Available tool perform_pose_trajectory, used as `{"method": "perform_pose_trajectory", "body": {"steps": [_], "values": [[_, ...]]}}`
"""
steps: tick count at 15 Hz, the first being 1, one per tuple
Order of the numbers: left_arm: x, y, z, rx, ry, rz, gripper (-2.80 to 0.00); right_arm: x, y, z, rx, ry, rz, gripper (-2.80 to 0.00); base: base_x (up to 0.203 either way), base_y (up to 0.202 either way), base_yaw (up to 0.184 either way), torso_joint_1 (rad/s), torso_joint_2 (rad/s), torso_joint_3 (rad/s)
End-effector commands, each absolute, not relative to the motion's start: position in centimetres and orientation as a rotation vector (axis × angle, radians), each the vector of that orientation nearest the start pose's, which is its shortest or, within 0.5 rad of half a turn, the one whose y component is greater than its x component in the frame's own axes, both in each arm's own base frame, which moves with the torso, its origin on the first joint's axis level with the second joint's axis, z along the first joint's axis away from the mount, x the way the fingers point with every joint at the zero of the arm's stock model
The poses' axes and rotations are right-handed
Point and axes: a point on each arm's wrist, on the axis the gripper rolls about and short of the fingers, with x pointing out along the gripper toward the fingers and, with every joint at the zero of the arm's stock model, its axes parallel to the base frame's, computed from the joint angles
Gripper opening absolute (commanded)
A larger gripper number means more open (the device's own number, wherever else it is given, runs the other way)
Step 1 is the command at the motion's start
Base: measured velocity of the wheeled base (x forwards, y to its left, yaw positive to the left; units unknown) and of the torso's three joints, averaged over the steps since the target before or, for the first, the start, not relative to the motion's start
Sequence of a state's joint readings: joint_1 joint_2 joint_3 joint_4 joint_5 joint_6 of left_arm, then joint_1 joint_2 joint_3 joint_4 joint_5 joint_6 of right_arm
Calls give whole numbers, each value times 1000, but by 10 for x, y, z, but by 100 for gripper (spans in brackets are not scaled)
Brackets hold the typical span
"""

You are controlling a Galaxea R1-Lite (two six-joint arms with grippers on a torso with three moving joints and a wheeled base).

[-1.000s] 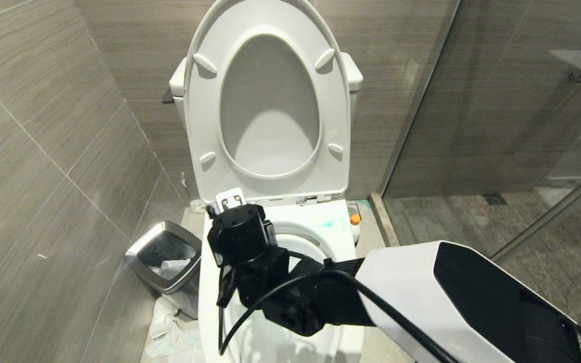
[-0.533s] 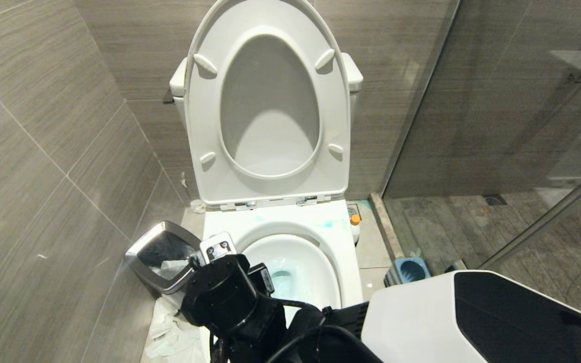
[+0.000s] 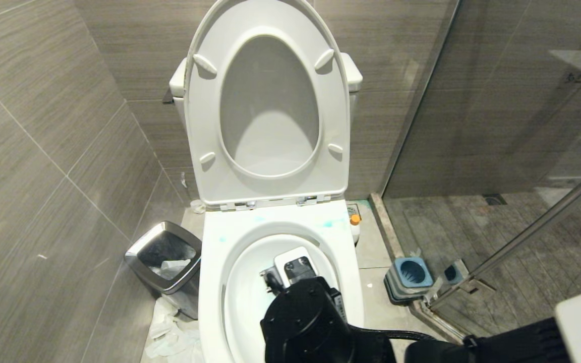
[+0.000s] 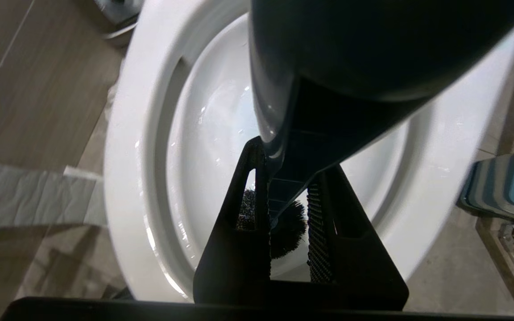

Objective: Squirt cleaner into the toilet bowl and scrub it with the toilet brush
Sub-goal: Scrub the toilet bowl

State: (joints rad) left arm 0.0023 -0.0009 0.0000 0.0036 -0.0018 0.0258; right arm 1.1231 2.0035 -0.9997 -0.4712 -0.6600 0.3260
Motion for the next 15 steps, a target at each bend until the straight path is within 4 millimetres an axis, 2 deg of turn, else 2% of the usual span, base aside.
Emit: {"method": "perform_pose_trajectory", "body": {"steps": [1, 6, 8, 11, 15], "values": [[-23, 0, 75, 32, 3, 2, -280, 176, 295, 136, -42, 363, 343, -280, 0, 0, 0, 0, 0, 0], [-23, 0, 75, 32, 3, 1, -280, 215, 262, 136, -23, 363, 199, -280, 0, 0, 0, 0, 0, 0], [-23, 0, 75, 32, 3, 2, -280, 236, 259, 133, -20, 331, 162, -280, 0, 0, 0, 0, 0, 0], [-23, 0, 75, 32, 4, 2, -280, 266, 274, 139, -13, 233, 159, -280, 0, 0, 0, 0, 0, 0], [-23, 0, 75, 31, 5, 1, -280, 295, 308, 139, -27, 169, 193, -280, 0, 0, 0, 0, 0, 0]]}}
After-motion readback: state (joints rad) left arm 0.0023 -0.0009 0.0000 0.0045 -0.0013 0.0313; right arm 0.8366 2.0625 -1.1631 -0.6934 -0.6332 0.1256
